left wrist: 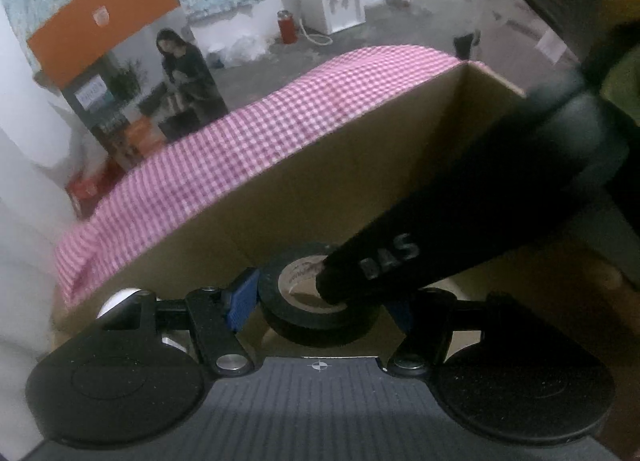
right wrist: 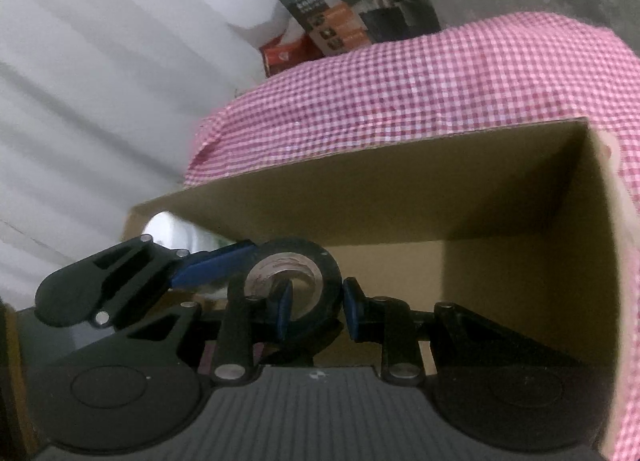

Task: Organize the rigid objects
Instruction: 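Carry the tape roll into the box and open the right gripper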

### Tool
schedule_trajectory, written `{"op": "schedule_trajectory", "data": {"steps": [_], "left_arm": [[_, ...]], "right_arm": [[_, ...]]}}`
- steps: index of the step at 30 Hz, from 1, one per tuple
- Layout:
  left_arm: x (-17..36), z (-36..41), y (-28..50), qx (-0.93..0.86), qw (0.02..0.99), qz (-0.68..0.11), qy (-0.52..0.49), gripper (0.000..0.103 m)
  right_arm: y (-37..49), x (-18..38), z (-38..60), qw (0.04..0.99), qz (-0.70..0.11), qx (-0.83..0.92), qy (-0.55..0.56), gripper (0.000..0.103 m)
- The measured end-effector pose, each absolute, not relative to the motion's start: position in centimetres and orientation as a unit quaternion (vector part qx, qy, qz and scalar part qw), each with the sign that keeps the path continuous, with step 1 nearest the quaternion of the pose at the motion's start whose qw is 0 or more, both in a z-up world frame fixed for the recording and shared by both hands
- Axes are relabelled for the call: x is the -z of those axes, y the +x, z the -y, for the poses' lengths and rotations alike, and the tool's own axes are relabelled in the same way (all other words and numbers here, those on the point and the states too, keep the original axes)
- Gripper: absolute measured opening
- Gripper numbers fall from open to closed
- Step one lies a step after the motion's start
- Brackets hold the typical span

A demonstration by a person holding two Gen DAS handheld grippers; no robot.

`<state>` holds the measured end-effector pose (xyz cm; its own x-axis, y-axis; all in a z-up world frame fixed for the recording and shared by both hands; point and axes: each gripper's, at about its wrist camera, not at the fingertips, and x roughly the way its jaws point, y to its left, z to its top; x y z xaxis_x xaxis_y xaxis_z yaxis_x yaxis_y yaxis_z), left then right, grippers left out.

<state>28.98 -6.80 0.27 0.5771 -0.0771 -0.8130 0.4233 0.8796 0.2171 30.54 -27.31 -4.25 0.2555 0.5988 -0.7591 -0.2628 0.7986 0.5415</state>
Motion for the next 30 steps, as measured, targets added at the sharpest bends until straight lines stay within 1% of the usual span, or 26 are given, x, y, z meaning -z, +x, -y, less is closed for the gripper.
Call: {"op": "schedule_trajectory", "data": {"steps": [6, 12, 14, 18, 26, 27, 29, 30], "left_arm": [[0.2, 7.8, 29.1, 0.134, 0.86, -0.428, 0.242, 0.067], [0.0, 7.8, 29.3, 0.134, 0.86, -0.432, 0.236, 0.069], [-0.3, 7.9, 29.3, 0.132, 0.862, -0.43, 0.235, 0.072], [-1.6, 7.5, 28.5, 0.135, 0.87, -0.42, 0.221, 0.082], [-6.2, 6.5, 24.1, 0.143, 0.892, -0.373, 0.212, 0.095], [-6.8, 6.2, 23.4, 0.144, 0.895, -0.366, 0.209, 0.097], [-8.1, 5.5, 21.7, 0.144, 0.902, -0.354, 0.203, 0.098], [-8.7, 5.1, 20.8, 0.144, 0.905, -0.348, 0.199, 0.098]], "right_arm": [[32.2, 5.8, 26.6, 0.77, -0.552, -0.278, 0.158, 0.029], [33.2, 6.8, 26.3, 0.767, -0.551, -0.282, 0.167, 0.029], [33.1, 6.7, 26.3, 0.767, -0.551, -0.282, 0.169, 0.029], [32.6, 5.8, 26.6, 0.772, -0.542, -0.285, 0.171, 0.029], [28.8, 0.6, 28.4, 0.8, -0.492, -0.298, 0.173, 0.032], [28.1, -0.2, 28.7, 0.804, -0.484, -0.299, 0.175, 0.034], [26.5, -1.7, 29.3, 0.811, -0.467, -0.304, 0.176, 0.047], [25.5, -2.5, 29.6, 0.816, -0.457, -0.306, 0.179, 0.058]]}}
